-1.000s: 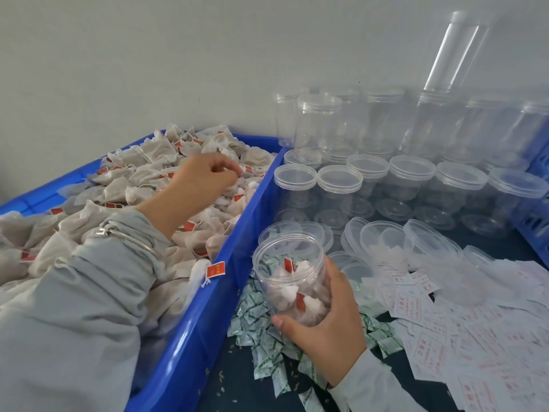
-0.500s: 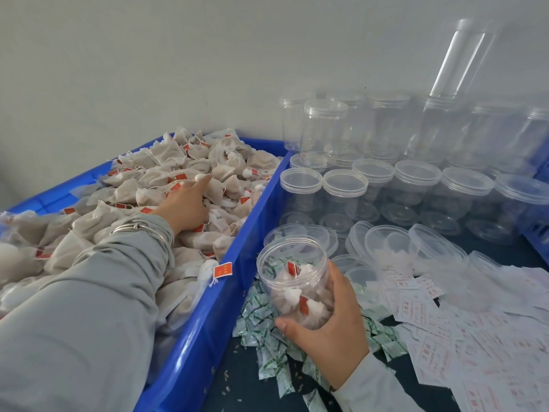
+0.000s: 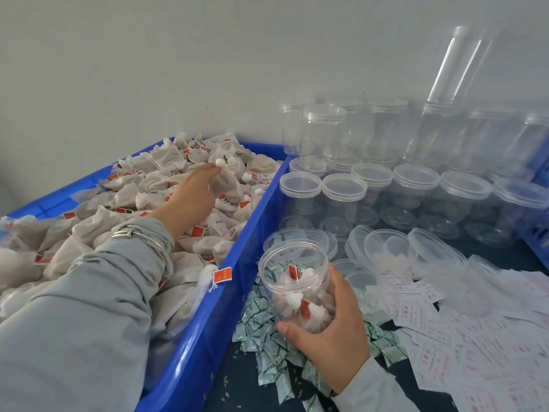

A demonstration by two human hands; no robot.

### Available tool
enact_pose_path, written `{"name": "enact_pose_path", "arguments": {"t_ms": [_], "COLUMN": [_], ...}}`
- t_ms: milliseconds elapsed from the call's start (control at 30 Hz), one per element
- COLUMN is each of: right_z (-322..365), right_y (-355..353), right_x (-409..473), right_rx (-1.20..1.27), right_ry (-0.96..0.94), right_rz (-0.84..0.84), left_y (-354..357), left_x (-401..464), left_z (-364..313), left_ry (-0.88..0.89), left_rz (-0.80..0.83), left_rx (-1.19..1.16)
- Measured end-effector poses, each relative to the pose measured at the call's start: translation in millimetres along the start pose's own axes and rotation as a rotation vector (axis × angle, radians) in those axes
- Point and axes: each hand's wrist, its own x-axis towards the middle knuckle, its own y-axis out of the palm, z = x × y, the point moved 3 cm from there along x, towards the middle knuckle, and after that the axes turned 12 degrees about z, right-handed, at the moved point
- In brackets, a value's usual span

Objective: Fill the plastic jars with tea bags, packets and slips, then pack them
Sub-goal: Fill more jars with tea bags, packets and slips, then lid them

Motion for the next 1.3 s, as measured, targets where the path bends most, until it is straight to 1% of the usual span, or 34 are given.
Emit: {"name": "enact_pose_path", "arguments": {"t_ms": [100,167,300,400,433,600,733,833,867,933,1000,1067,1167,1233,1267,1300], "right_z": [-3,-3,-1,-2,-3,-3,-5,-5,-5,-4,-3,-3,-4,-2,0,2], "right_y": [-1,-1,-1,-2,-2,-2,-1,-3,-3,-4,-4,-2,0,-1,-1,-3], "right_x": [0,0,0,0,1,2,3,4,4,4,4,3,1,1,1,2], "right_rx": [0.012,0.016,0.009,0.042,0.058,0.088,0.087,0.132,0.129,0.111,0.125,0.113,0.042,0.021,0.034,0.060], "right_ry": [0.006,0.012,0.000,0.015,0.020,0.006,0.003,0.005,0.005,-0.006,0.003,0.003,-0.014,-0.017,-0.016,-0.019], "right_rz": [0.013,0.022,-0.004,-0.018,-0.027,-0.077,-0.072,-0.091,-0.107,-0.138,-0.155,-0.159,-0.160,-0.154,-0.151,-0.156], "left_y": [-9,-11,-8,-4,-2,12,28,37,38,39,39,40,41,42,43,42], "left_x": [-9,-17,-34,-49,-54,-71,-77,-84,-86,-92,-98,-101,-100,-100,-100,-99], "left_z": [-18,-31,-60,-79,-84,-100,-104,-109,-110,-114,-119,-121,-119,-120,-120,-120], "left_ry": [0.084,0.141,0.274,0.365,0.387,0.457,0.422,0.404,0.396,0.404,0.465,0.522,0.476,0.490,0.535,0.579], "left_rz": [-0.076,-0.083,0.022,0.143,0.192,0.390,0.459,0.525,0.543,0.568,0.625,0.679,0.745,0.731,0.678,0.586], "left_rx": [-0.192,-0.329,-0.578,-0.682,-0.684,-0.491,-0.468,-0.468,-0.428,-0.257,-0.037,0.116,0.135,0.158,0.163,0.132]}}
